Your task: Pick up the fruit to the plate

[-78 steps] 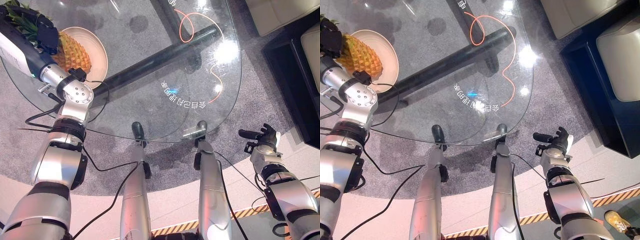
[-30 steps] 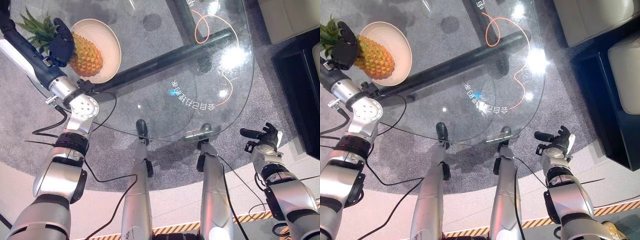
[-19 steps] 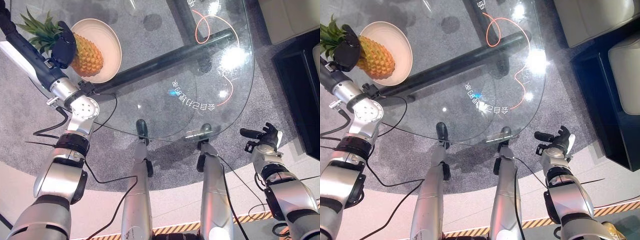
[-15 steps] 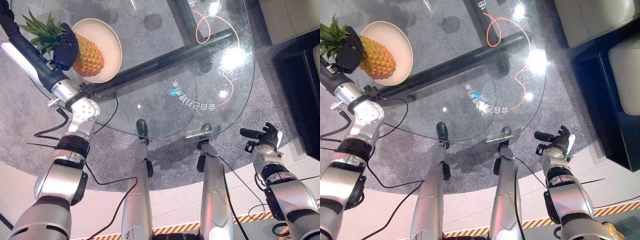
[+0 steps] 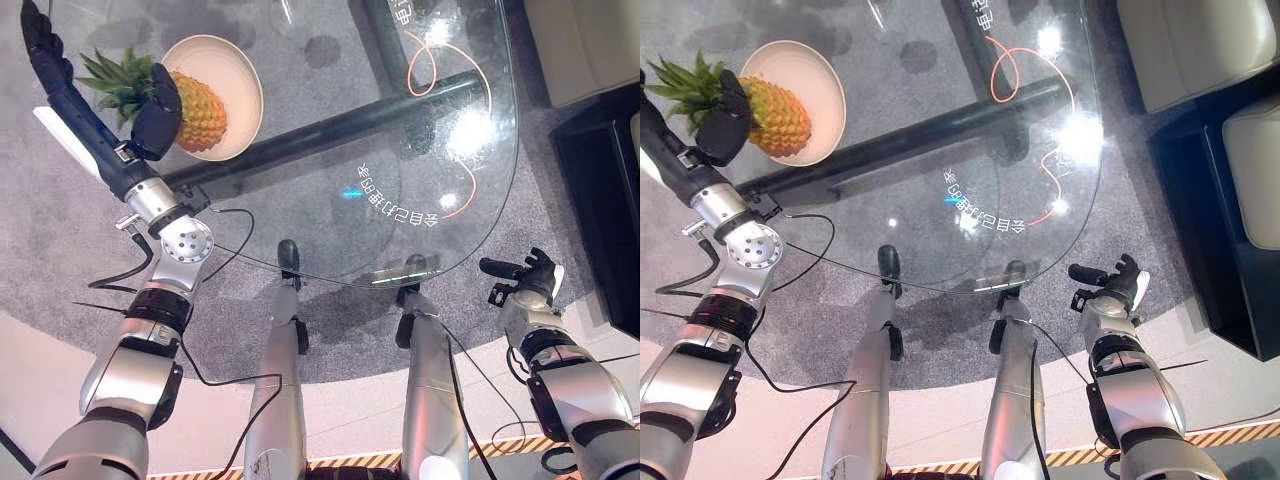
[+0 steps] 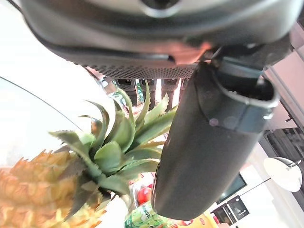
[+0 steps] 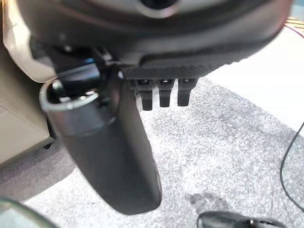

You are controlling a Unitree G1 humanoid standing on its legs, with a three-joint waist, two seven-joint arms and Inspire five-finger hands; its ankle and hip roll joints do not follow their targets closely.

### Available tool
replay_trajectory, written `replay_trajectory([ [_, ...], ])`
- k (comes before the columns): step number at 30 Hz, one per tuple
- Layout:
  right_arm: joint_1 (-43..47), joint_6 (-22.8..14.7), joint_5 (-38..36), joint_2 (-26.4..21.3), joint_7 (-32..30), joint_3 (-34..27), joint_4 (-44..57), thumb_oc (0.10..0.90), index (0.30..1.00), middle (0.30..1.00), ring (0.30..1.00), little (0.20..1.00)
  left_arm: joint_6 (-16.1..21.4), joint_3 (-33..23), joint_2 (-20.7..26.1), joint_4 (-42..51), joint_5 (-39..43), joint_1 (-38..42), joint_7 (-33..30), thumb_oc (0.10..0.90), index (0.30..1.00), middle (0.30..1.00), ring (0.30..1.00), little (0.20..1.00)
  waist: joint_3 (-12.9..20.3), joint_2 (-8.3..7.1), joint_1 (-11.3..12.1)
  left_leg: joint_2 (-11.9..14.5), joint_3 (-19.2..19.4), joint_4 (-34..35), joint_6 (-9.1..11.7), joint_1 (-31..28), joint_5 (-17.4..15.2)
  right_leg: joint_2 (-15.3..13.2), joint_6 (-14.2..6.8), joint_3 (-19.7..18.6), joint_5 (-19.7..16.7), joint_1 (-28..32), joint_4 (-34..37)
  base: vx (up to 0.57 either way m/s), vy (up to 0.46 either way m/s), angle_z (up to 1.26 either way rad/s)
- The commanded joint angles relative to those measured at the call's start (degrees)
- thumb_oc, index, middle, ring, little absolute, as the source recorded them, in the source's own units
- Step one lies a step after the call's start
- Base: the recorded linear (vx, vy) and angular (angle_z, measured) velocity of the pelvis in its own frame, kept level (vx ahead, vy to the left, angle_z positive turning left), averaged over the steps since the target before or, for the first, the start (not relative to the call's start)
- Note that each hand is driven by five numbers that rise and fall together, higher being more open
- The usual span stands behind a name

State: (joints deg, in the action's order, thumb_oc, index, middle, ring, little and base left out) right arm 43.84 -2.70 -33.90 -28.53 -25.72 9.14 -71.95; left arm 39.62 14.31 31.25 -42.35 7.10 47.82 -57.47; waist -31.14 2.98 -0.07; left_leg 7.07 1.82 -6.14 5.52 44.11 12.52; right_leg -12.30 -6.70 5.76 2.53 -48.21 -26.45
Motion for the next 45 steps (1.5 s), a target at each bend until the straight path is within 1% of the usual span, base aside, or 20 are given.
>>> replay_trajectory([
  [1, -3.20, -0.87, -0.33, -1.90, -4.34, -2.35, -0.25, 0.800, 0.900, 0.900, 0.900, 0.900, 6.72, -6.20, 0.71, 4.13, -3.00, 2.87, -0.36, 0.800, 0.900, 0.900, 0.900, 0.900, 1.34, -1.19, 1.17, -2.89, 0.90, -10.15, -0.80, 0.33, -11.79, 1.57, 0.71, 3.40, -1.98, 2.97, 5.86, 0.01, -0.010, 0.05],
  [6, -3.96, -1.19, -0.50, -2.20, -3.85, -3.04, -0.51, 0.800, 0.900, 0.900, 0.900, 0.900, 8.95, -6.72, -0.06, 7.34, -3.17, 1.18, 1.24, 0.800, 0.900, 0.900, 0.900, 0.900, 1.34, -1.08, 1.46, -2.89, 0.86, -9.62, -0.82, -1.06, -12.27, 1.44, 0.42, 3.40, -1.59, 4.24, 6.10, 0.00, 0.000, 0.00],
  [9, -4.29, -1.46, -0.64, -1.91, -3.84, -3.27, -0.46, 0.800, 0.900, 0.900, 0.900, 0.900, 9.22, -6.98, -0.15, 9.93, -3.61, 0.79, 2.31, 0.800, 0.900, 0.900, 0.900, 0.900, 1.34, -1.00, 1.62, -2.99, 0.80, -8.86, -0.95, -1.39, -11.60, 1.37, 0.34, 3.38, -2.33, 4.57, 6.82, 0.00, 0.000, 0.00],
  [17, -6.43, -1.44, -1.22, -0.86, -3.49, -4.10, -0.23, 0.800, 0.900, 0.900, 0.900, 0.900, 7.27, -6.95, 0.75, 15.60, -0.89, 0.27, 7.09, 0.800, 0.900, 0.900, 0.900, 0.900, 1.34, -1.10, 1.74, -2.77, 0.57, -6.56, -0.93, -6.10, -11.10, 1.21, -0.17, 2.89, -2.46, 8.82, 7.89, 0.01, -0.035, 0.01],
  [20, -7.97, -1.21, -0.66, -0.16, -3.02, -4.77, -0.07, 0.800, 0.900, 0.900, 0.900, 0.900, 5.23, -7.04, 1.15, 16.52, 1.81, -0.73, 11.46, 0.800, 0.900, 0.900, 0.900, 0.900, 1.34, -1.27, 1.75, -2.69, 0.69, -4.71, -0.82, -9.84, -10.67, 1.02, -0.66, 2.67, -2.71, 12.43, 9.29, 0.02, -0.053, 0.04],
  [21, -8.51, -0.89, -0.49, -0.03, -2.78, -4.93, -0.13, 0.800, 0.900, 0.900, 0.900, 0.900, 3.68, -7.04, 1.34, 16.81, 3.10, -1.35, 13.82, 0.800, 0.900, 0.900, 0.900, 0.900, 1.34, -1.28, 1.87, -2.71, 0.71, -4.01, -0.71, -11.65, -10.49, 0.81, -0.83, 2.77, -2.88, 14.30, 9.98, 0.04, -0.050, 0.06],
  [22, -9.93, -0.94, -0.75, 0.20, -2.16, -5.35, 0.01, 0.800, 0.900, 0.900, 0.900, 0.900, 2.57, -7.34, 1.81, 17.08, 5.46, -2.85, 16.07, 0.800, 0.900, 0.900, 0.900, 0.900, 1.34, -1.36, 1.98, -2.77, 0.66, -2.65, -0.58, -14.81, -10.09, 0.53, -1.15, 2.80, -3.29, 17.65, 11.43, 0.06, -0.046, 0.06],
  [24, -11.59, -0.99, -0.42, 0.31, -1.22, -5.88, 0.13, 0.800, 0.900, 0.900, 0.900, 0.900, 1.40, -7.87, 2.27, 16.91, 8.53, -4.34, 18.58, 0.800, 0.900, 0.900, 0.900, 0.900, 1.34, -1.46, 1.96, -2.72, 0.77, -1.16, -0.51, -18.24, -9.81, 0.23, -1.45, 2.75, -3.58, 21.20, 12.83, 0.07, -0.030, 0.04],
  [25, -13.95, -1.64, 0.12, 0.67, -0.42, -6.44, 0.53, 0.800, 0.900, 0.900, 0.900, 0.900, 1.23, -8.96, 2.74, 16.36, 11.49, -6.08, 20.69, 0.800, 0.900, 0.900, 0.900, 0.900, 1.35, -1.63, 1.82, -2.61, 1.06, 0.74, -0.38, -22.16, -9.42, -0.03, -1.70, 2.63, -3.84, 25.32, 14.52, 0.12, -0.010, 0.01],
  [26, -16.37, -2.09, 0.76, 0.80, 0.78, -7.32, 0.91, 0.800, 0.900, 0.900, 0.900, 0.900, 0.90, -9.96, 2.91, 15.99, 12.62, -8.01, 22.35, 0.800, 0.900, 0.900, 0.900, 0.900, 1.95, -1.91, 1.70, -2.40, 1.41, 2.02, -0.24, -24.73, -9.20, -0.29, -1.84, 2.70, -4.01, 28.10, 15.84, 0.18, -0.002, 0.03],
  [29, -24.37, -3.66, 2.99, 1.11, 4.16, -9.57, 1.63, 0.800, 0.900, 0.900, 0.900, 0.900, -1.79, -12.69, 2.67, 15.82, 17.77, -14.78, 27.44, 0.800, 0.900, 0.900, 0.900, 0.900, 6.15, -2.37, 1.54, -2.14, 1.88, 5.66, 0.06, -30.32, -8.65, -0.38, -2.01, 2.79, -4.71, 34.48, 20.15, 0.19, 0.003, 0.07],
  [31, -28.45, -4.01, 4.89, 1.63, 6.14, -10.57, 1.59, 0.800, 0.900, 0.900, 0.900, 0.900, -4.58, -14.18, 2.23, 14.52, 21.80, -18.77, 32.76, 0.800, 0.900, 0.900, 0.900, 0.900, 9.13, -2.60, 1.29, -1.88, 2.16, 7.55, 0.18, -33.77, -8.44, -0.34, -2.11, 3.12, -5.14, 38.41, 22.57, 0.20, -0.004, 0.02],
  [33, -31.22, -3.48, 6.65, 2.52, 7.69, -11.10, 1.22, 0.800, 0.900, 0.900, 0.900, 0.900, -8.63, -14.30, 1.03, 11.71, 23.78, -21.88, 37.43, 0.800, 0.900, 0.900, 0.900, 0.900, 11.75, -2.74, 1.01, -1.59, 2.32, 8.47, 0.13, -36.33, -8.54, -0.21, -2.17, 3.18, -5.27, 41.04, 23.61, 0.18, -0.001, 0.02],
  [35, -33.34, -1.78, 9.79, 3.38, 9.41, -11.06, 1.17, 0.800, 0.900, 0.900, 0.900, 0.900, -11.90, -13.77, 0.34, 8.02, 22.46, -24.59, 40.68, 0.800, 0.900, 0.900, 0.900, 0.900, 14.11, -2.78, 0.80, -1.21, 2.63, 8.93, 0.11, -38.34, -8.75, -0.06, -2.12, 3.39, -5.04, 43.04, 23.98, 0.14, -0.004, 0.08],
  [36, -33.63, -1.61, 9.97, 3.42, 9.52, -11.04, 1.25, 0.800, 0.900, 0.900, 0.900, 0.900, -12.18, -13.72, 0.37, 7.71, 22.41, -24.87, 40.97, 0.800, 0.900, 0.900, 0.900, 0.900, 14.29, -2.77, 0.79, -1.16, 2.66, 9.08, 0.12, -38.63, -8.74, -0.02, -2.11, 3.43, -5.04, 43.34, 24.11, 0.10, -0.001, 0.04],
  [37, -34.28, -1.10, 10.77, 3.61, 10.16, -10.78, 1.12, 0.800, 0.900, 0.900, 0.900, 0.900, -14.34, -13.50, 0.25, 6.03, 22.10, -25.94, 42.26, 0.800, 0.900, 0.900, 0.900, 0.900, 15.12, -2.77, 0.74, -1.03, 2.74, 9.26, 0.11, -39.33, -8.71, 0.06, -2.10, 3.45, -5.02, 44.02, 24.28, 0.13, 0.014, -0.03],
  [38, -35.49, -0.10, 12.64, 3.96, 11.76, -10.50, 0.87, 0.800, 0.900, 0.900, 0.900, 0.900, -16.95, -13.16, -0.28, 2.11, 22.71, -28.15, 45.14, 0.800, 0.900, 0.900, 0.900, 0.900, 16.67, -2.78, 0.62, -0.78, 2.94, 9.64, 0.17, -40.69, -8.61, 0.20, -2.12, 3.55, -5.02, 45.42, 24.68, 0.20, 0.022, 0.00],
  [40, -37.49, 1.81, 14.47, 4.53, 13.17, -10.04, 0.56, 0.800, 0.900, 0.900, 0.900, 0.900, -19.71, -13.80, -1.04, -4.41, 21.90, -32.54, 49.65, 0.800, 0.900, 0.900, 0.900, 0.900, 19.02, -2.72, 0.48, -0.29, 3.19, 10.22, 0.37, -43.21, -8.70, 0.55, -2.05, 3.73, -4.91, 47.95, 25.55, 0.24, 0.026, -0.05],
  [44, -39.21, 3.57, 17.94, 5.61, 15.77, -9.18, -1.95, 0.800, 0.900, 0.900, 0.900, 0.900, -22.63, -15.02, -3.87, -16.70, 18.20, -36.80, 53.40, 0.800, 0.900, 0.900, 0.900, 0.900, 22.80, -2.46, 0.18, 0.42, 3.72, 10.98, 0.72, -46.38, -9.27, 0.89, -1.82, 4.20, -4.24, 51.43, 26.81, 0.20, 0.040, -0.12],
  [45, -39.38, 4.39, 19.59, 5.72, 16.47, -9.09, -2.68, 0.800, 0.900, 0.900, 0.900, 0.900, -24.13, -15.30, -4.75, -19.30, 17.58, -37.54, 54.17, 0.800, 0.900, 0.900, 0.900, 0.900, 23.44, -2.35, 0.08, 0.62, 3.92, 11.11, 0.82, -46.98, -9.40, 0.90, -1.77, 4.40, -4.00, 52.09, 26.97, 0.15, 0.060, -0.02],
])
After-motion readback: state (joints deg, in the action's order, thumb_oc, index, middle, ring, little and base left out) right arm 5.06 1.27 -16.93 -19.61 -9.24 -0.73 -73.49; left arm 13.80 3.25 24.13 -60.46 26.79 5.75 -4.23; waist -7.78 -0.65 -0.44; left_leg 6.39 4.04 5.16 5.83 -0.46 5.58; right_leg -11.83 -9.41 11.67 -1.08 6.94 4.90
